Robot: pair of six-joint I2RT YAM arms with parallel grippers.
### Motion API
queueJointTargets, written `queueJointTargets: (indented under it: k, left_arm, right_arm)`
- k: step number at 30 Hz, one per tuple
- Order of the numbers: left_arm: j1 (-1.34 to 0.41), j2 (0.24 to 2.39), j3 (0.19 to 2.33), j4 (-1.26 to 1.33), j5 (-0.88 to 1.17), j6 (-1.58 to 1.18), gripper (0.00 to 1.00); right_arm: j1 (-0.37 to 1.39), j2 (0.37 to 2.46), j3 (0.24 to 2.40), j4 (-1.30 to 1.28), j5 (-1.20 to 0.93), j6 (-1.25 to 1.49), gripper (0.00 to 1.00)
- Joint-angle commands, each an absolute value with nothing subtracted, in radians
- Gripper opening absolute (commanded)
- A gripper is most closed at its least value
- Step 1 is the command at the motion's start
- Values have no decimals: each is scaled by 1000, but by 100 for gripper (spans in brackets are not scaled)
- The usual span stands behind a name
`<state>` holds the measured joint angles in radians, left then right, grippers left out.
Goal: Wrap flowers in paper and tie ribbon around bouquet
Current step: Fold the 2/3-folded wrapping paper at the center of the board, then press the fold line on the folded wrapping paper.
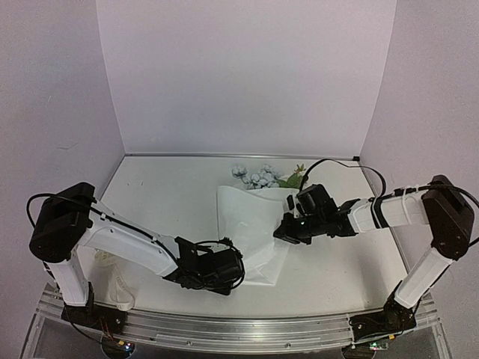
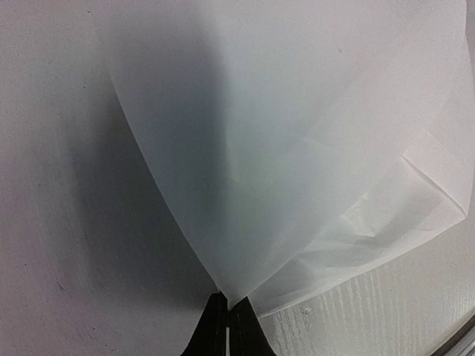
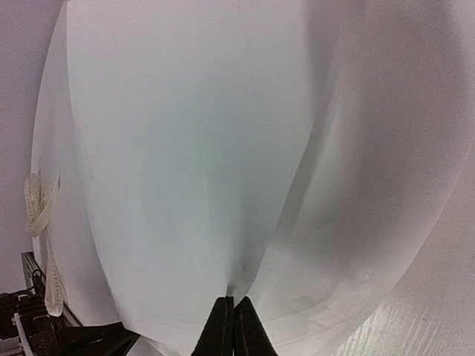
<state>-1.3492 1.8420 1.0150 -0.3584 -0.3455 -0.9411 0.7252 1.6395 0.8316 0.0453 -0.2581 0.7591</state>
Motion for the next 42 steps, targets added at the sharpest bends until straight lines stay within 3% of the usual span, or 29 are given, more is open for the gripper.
queueJointTargets:
  k: [1, 4, 7, 9, 11, 14, 17, 26, 31, 42]
  left_arm:
    - [-1356, 1846, 1053, -390, -337, -933, 0]
    - [-1356, 1829, 1051, -398, -331, -923, 0]
    - [-1356, 1800, 1042, -415, -323, -926, 16]
    - [-1355, 1758, 1027, -419, -318, -927, 34]
    - [-1356, 1706, 1021, -423, -310, -914, 42]
    - [-1354, 1635, 1019, -415, -294, -880, 46]
    - [-1318, 1592, 1013, -356, -227, -845, 41]
    - [-1169, 1694, 1019, -193, 35, -745, 12]
    - [-1164, 1742, 999, -156, 107, -763, 5]
    - [-1164, 1813, 965, -107, 158, -789, 2]
  right_arm:
    - [711, 1646, 824, 47, -223, 733, 0]
    - [706, 1650, 824, 44, -222, 731, 0]
    - [704, 1650, 825, 37, -221, 725, 0]
    - [704, 1648, 827, 31, -221, 721, 0]
    - [704, 1647, 832, 24, -221, 717, 0]
    - [704, 1643, 833, 18, -221, 713, 0]
    - [704, 1632, 827, 15, -213, 712, 0]
    - [701, 1644, 843, -29, -200, 703, 0]
    - [690, 1650, 845, -33, -197, 705, 0]
    - [673, 1672, 873, -52, -188, 715, 0]
